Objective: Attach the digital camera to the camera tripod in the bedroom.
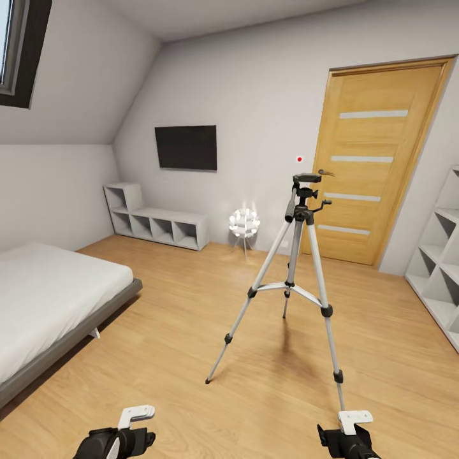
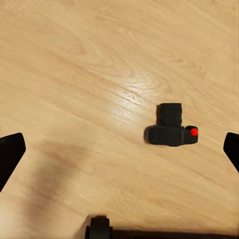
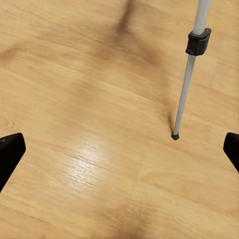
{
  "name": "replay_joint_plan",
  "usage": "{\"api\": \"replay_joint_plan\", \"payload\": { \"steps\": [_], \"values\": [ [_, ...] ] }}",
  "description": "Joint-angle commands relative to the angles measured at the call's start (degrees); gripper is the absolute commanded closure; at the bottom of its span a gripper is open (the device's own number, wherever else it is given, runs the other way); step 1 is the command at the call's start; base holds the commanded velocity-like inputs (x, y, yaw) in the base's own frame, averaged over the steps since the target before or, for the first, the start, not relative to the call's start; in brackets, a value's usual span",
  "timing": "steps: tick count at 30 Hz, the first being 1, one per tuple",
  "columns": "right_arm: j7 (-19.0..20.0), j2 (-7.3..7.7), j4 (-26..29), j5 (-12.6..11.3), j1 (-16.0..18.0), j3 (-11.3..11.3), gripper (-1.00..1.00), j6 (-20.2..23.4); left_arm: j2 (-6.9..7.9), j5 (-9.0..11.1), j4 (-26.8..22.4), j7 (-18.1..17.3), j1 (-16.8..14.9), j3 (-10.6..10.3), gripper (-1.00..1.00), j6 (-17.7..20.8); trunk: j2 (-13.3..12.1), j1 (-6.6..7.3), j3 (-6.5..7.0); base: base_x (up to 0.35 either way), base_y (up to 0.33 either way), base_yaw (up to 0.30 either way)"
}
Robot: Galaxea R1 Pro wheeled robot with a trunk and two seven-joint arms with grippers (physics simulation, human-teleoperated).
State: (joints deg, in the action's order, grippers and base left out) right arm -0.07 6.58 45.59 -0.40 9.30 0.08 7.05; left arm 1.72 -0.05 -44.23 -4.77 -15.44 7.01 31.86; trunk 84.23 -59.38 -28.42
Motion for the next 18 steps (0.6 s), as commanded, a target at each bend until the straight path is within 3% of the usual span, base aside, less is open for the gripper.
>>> {"api": "replay_joint_plan", "payload": {
  "steps": [1, 12, 18],
  "values": [
    [-0.01, 0.01, 0.11, -0.04, 0.01, 0.01, -1.00, 0.33, -0.13, -0.05, -0.27, -0.28, -0.03, 0.12, -1.00, 0.33, 0.45, -0.22, -0.25, 0.000, 0.000, 0.000],
    [-0.08, 0.02, 0.11, 0.06, 0.01, 0.01, -1.00, 0.10, -0.60, -0.12, -1.64, -0.30, -0.03, -2.18, -1.00, 1.41, 4.86, -2.64, -2.22, 0.000, 0.000, 0.000],
    [-0.19, -0.02, 0.55, 0.17, 0.01, 0.28, -1.00, -1.15, -0.21, -0.12, -6.85, -1.20, -0.03, -3.47, -1.00, 7.72, 7.27, -3.96, -3.30, 0.000, 0.000, 0.000]
  ]
}}
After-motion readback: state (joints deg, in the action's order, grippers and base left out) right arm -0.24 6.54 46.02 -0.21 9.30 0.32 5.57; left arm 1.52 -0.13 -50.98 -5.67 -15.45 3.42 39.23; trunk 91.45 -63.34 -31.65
